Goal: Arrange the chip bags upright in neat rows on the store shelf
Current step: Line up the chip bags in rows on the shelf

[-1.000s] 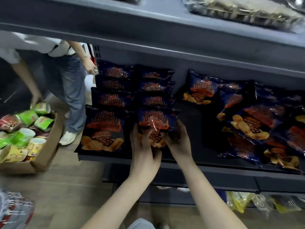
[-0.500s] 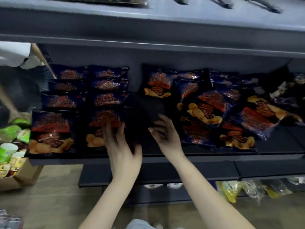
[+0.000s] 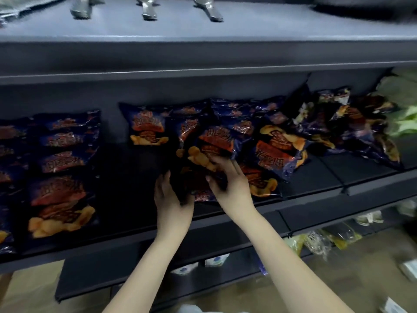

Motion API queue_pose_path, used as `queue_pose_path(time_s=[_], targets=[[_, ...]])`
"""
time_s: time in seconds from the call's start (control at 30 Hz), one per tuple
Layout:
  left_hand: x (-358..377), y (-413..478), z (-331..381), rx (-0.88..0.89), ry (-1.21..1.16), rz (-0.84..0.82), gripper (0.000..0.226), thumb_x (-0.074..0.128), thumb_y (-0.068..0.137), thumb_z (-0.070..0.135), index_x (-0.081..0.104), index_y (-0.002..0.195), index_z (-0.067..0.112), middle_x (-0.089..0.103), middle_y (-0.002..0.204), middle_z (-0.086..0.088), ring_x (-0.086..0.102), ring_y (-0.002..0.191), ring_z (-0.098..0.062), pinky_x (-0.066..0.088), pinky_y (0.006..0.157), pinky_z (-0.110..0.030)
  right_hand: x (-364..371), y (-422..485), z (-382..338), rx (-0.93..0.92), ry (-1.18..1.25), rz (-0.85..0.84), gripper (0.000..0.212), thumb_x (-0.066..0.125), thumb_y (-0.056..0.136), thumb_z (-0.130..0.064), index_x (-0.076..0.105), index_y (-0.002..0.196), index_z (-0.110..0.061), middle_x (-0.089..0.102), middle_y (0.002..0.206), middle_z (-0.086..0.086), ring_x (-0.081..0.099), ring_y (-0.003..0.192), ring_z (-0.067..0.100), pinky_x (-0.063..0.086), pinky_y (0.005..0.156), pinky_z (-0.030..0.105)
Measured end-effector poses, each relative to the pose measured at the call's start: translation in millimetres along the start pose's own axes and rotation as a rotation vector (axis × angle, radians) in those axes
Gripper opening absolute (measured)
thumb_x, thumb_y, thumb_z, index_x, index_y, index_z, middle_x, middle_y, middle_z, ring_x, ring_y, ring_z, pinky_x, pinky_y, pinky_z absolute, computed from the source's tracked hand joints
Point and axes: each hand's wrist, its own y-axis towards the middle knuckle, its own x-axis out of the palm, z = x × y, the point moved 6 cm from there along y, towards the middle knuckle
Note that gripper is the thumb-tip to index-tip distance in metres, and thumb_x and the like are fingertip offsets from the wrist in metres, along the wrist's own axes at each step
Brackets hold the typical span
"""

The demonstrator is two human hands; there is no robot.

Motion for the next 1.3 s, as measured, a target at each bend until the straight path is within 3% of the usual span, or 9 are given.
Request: queue_pose_path(time_s=[0.2, 0.43, 0.6, 0.7, 0.77, 0.87, 0.93, 1.17, 1.3], targets=[[18, 12, -9, -0.163, -0.074, -0.117, 0.064, 0.055, 0.087, 0.024, 0.026, 0.144, 0.021, 0.043, 0.140, -0.005, 0.044, 0.126, -0.026, 0.039, 0.099, -0.035, 9, -17, 28, -0.077, -0.242, -0.165, 0.047, 0.067, 0.080, -0.012, 0.057, 0.125, -0.013, 0.049, 0.131, 0.010, 0.045, 0.126, 0.030, 0.044, 0.101, 0.043], [12, 26, -16, -0.307, -0.115, -0.115, 0.059, 0.055, 0.089, 0.031, 0.032, 0.143, 0.022, 0.044, 0.140, -0.005, 0.043, 0.126, -0.026, 0.034, 0.093, -0.030, 15, -19, 37, -0.083, -0.284, -0.226, 0.037, 0.064, 0.080, -0.018, 0.064, 0.117, -0.015, 0.049, 0.139, 0.009, 0.039, 0.133, 0.032, 0.040, 0.104, 0.049], [8, 28, -8, -0.280, -0.185, -0.166, 0.046, 0.063, 0.085, 0.038, 0.053, 0.126, 0.019, 0.057, 0.115, 0.004, 0.055, 0.105, -0.017, 0.045, 0.082, -0.024, 13, -18, 40, -0.045, -0.245, -0.237, 0.037, 0.052, 0.084, -0.025, 0.063, 0.119, -0.017, 0.049, 0.138, 0.006, 0.043, 0.130, 0.030, 0.038, 0.105, 0.050], [8, 27, -11, -0.309, -0.287, -0.224, 0.051, 0.070, 0.079, 0.035, 0.053, 0.126, 0.021, 0.060, 0.120, -0.001, 0.059, 0.107, -0.019, 0.049, 0.091, -0.037, 13, -18, 34, -0.056, -0.243, -0.222, 0.036, 0.052, 0.087, -0.029, 0.064, 0.119, -0.018, 0.050, 0.137, 0.006, 0.042, 0.131, 0.029, 0.030, 0.109, 0.055], [6, 24, -9, -0.331, -0.402, -0.257, 0.052, 0.069, 0.082, 0.023, 0.048, 0.130, 0.024, 0.058, 0.121, -0.002, 0.060, 0.102, -0.017, 0.054, 0.082, -0.037, 17, -17, 30, -0.056, -0.259, -0.242, 0.036, 0.056, 0.088, -0.032, 0.062, 0.122, -0.019, 0.049, 0.138, 0.004, 0.037, 0.135, 0.028, 0.021, 0.113, 0.056], [0, 23, -5, -0.294, -0.470, -0.297, 0.059, 0.064, 0.085, 0.009, 0.040, 0.136, 0.027, 0.052, 0.125, -0.002, 0.060, 0.098, -0.013, 0.056, 0.069, -0.029, 26, -17, 24, -0.047, -0.277, -0.286, 0.046, 0.046, 0.089, -0.045, 0.059, 0.126, -0.022, 0.049, 0.140, 0.003, 0.031, 0.139, 0.030, 0.017, 0.115, 0.054], [-11, 22, -5, -0.268, -0.466, -0.290, 0.064, 0.063, 0.085, 0.004, 0.037, 0.138, 0.028, 0.050, 0.124, 0.000, 0.059, 0.098, -0.013, 0.055, 0.069, -0.029, 31, -16, 18, -0.065, -0.286, -0.269, 0.051, 0.041, 0.086, -0.049, 0.061, 0.123, -0.020, 0.054, 0.135, 0.004, 0.039, 0.132, 0.033, 0.029, 0.110, 0.054], [-81, 30, -21, -0.266, -0.362, -0.117, 0.066, 0.068, 0.081, 0.003, 0.042, 0.135, 0.029, 0.047, 0.128, 0.003, 0.057, 0.102, -0.016, 0.051, 0.068, -0.024, 45, -5, -17, -0.147, -0.258, -0.109, 0.040, 0.062, 0.084, -0.032, 0.062, 0.121, -0.016, 0.060, 0.122, 0.008, 0.051, 0.114, 0.036, 0.046, 0.094, 0.047], [-132, 37, -25, -0.227, -0.290, -0.063, 0.064, 0.071, 0.077, 0.002, 0.047, 0.128, 0.033, 0.054, 0.123, 0.003, 0.059, 0.103, -0.016, 0.052, 0.080, -0.031, 63, -4, -27, -0.028, -0.045, -0.243, 0.046, 0.063, 0.089, -0.026, 0.052, 0.132, -0.015, 0.049, 0.136, 0.004, 0.046, 0.126, 0.019, 0.031, 0.099, 0.012]])
